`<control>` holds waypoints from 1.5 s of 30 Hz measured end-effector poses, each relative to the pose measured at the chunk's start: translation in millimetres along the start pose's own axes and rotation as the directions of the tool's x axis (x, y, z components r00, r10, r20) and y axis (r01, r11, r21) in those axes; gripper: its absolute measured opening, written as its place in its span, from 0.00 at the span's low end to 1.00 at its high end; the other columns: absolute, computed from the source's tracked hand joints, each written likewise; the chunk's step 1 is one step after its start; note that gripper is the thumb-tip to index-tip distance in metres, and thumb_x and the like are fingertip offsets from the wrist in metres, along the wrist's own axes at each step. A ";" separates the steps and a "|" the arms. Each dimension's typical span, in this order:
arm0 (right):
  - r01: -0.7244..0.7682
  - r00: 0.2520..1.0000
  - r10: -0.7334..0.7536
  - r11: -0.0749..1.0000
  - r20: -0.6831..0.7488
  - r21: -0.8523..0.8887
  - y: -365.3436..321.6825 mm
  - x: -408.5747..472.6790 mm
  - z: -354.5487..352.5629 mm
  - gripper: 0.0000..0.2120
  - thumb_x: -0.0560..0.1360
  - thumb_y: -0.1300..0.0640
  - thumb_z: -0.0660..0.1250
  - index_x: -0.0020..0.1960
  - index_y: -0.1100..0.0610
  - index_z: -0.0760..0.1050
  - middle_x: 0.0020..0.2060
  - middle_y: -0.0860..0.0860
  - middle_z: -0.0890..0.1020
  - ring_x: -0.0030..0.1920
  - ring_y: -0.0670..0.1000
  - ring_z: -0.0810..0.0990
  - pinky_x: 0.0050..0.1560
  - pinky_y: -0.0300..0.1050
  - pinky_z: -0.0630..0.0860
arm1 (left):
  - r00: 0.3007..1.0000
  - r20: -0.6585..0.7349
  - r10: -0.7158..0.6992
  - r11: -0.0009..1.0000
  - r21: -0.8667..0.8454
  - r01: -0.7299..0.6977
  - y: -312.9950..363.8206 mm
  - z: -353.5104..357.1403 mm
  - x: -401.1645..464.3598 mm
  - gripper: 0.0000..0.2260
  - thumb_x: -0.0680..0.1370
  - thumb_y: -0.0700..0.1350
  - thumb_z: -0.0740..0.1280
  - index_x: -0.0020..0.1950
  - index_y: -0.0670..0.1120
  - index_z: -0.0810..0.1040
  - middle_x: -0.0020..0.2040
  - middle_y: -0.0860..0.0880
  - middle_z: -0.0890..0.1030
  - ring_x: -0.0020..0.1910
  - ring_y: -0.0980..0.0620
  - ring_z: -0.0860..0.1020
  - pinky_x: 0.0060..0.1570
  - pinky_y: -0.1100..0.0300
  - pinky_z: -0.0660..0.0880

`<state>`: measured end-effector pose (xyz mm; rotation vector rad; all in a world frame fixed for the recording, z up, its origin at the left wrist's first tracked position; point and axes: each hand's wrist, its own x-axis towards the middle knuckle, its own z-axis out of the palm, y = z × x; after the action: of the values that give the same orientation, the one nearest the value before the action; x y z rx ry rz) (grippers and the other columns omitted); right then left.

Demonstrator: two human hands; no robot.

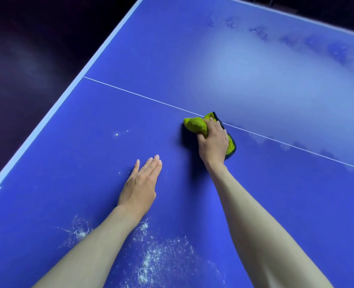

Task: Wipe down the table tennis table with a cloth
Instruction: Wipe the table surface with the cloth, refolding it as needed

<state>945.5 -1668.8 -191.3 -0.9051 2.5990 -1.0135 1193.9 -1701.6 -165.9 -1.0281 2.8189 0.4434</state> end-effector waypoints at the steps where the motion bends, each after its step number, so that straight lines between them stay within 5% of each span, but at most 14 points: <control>1: 0.016 1.000 -0.016 0.999 0.001 -0.032 -3.1 3.1 6.1 0.26 0.74 0.55 0.67 0.72 0.48 0.75 0.75 0.47 0.74 0.79 0.52 0.65 0.81 0.54 0.54 | 1.000 0.023 0.000 0.999 0.034 -0.001 3.1 -2.6 2.1 0.37 0.75 0.30 0.61 0.83 0.44 0.54 0.84 0.49 0.50 0.82 0.51 0.52 0.81 0.51 0.44; 5: 0.206 0.970 -0.192 0.975 0.148 -0.086 0.2 -35.8 10.5 0.27 0.74 0.55 0.69 0.73 0.46 0.74 0.78 0.45 0.70 0.80 0.50 0.63 0.80 0.50 0.52 | 0.993 0.118 -0.017 0.984 0.176 -0.004 14.2 -11.9 4.5 0.35 0.80 0.36 0.60 0.83 0.42 0.47 0.84 0.45 0.45 0.83 0.49 0.47 0.81 0.51 0.43; 9: 0.298 0.937 -0.282 0.954 0.206 -0.047 1.6 -115.7 2.5 0.29 0.71 0.52 0.67 0.73 0.46 0.74 0.78 0.44 0.70 0.80 0.49 0.63 0.81 0.51 0.56 | 0.990 0.138 0.001 0.992 0.125 -0.019 11.6 -26.3 7.3 0.30 0.79 0.34 0.60 0.81 0.42 0.57 0.84 0.46 0.50 0.82 0.50 0.52 0.81 0.52 0.46; 15: 0.348 0.895 -0.332 0.938 0.299 0.000 4.8 -239.4 -13.4 0.32 0.69 0.55 0.72 0.73 0.44 0.73 0.80 0.42 0.65 0.82 0.45 0.57 0.82 0.47 0.51 | 0.998 0.007 -0.057 0.998 -0.030 0.057 3.4 -38.6 -32.3 0.32 0.77 0.29 0.53 0.82 0.44 0.57 0.83 0.50 0.56 0.82 0.53 0.53 0.81 0.56 0.47; 22: 0.333 0.894 -0.309 0.943 0.324 -0.019 2.5 -317.4 -18.8 0.34 0.69 0.56 0.73 0.74 0.40 0.71 0.81 0.38 0.62 0.82 0.43 0.54 0.82 0.46 0.49 | 0.981 0.029 -0.193 0.979 -0.065 0.195 -5.5 -46.7 -87.9 0.31 0.79 0.32 0.54 0.83 0.44 0.57 0.84 0.50 0.54 0.82 0.53 0.52 0.81 0.55 0.48; 31: 0.273 0.938 -0.250 0.959 0.238 -0.070 -11.2 -240.2 4.2 0.32 0.71 0.55 0.71 0.74 0.41 0.72 0.79 0.40 0.66 0.81 0.44 0.59 0.81 0.43 0.47 | 0.954 0.019 -0.299 0.952 -0.058 0.300 -68.6 -60.3 -61.8 0.30 0.80 0.35 0.55 0.83 0.46 0.55 0.84 0.50 0.52 0.82 0.51 0.51 0.81 0.53 0.48; 36: 0.177 0.970 -0.163 0.982 0.181 -0.068 -31.4 -140.1 28.0 0.31 0.70 0.54 0.66 0.73 0.45 0.74 0.78 0.43 0.69 0.81 0.49 0.63 0.81 0.50 0.53 | 0.931 0.030 -0.364 0.931 -0.025 0.364 -110.9 -74.1 -28.1 0.30 0.82 0.35 0.55 0.84 0.46 0.50 0.84 0.50 0.48 0.82 0.46 0.50 0.79 0.53 0.52; 41: 0.108 0.988 -0.093 0.987 0.127 -0.117 -44.9 -25.8 48.3 0.31 0.72 0.59 0.71 0.75 0.50 0.73 0.79 0.49 0.69 0.80 0.54 0.64 0.81 0.54 0.55 | 0.962 0.007 -0.274 0.957 0.099 0.272 -158.4 -50.6 -6.5 0.38 0.79 0.32 0.58 0.84 0.46 0.44 0.84 0.50 0.44 0.83 0.52 0.49 0.81 0.51 0.46; 45: 0.062 0.994 -0.049 0.989 0.100 -0.133 -54.3 27.5 60.5 0.30 0.73 0.54 0.66 0.75 0.49 0.72 0.78 0.49 0.70 0.80 0.55 0.64 0.80 0.56 0.58 | 0.971 -0.018 -0.238 0.959 0.151 0.238 -171.1 -35.0 -4.5 0.39 0.78 0.30 0.61 0.84 0.47 0.46 0.84 0.50 0.45 0.82 0.53 0.51 0.81 0.48 0.44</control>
<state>973.2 -1749.6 -199.1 -1.0365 2.6006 -0.7923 1307.5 -1834.2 -171.8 -1.3098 2.6318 0.1992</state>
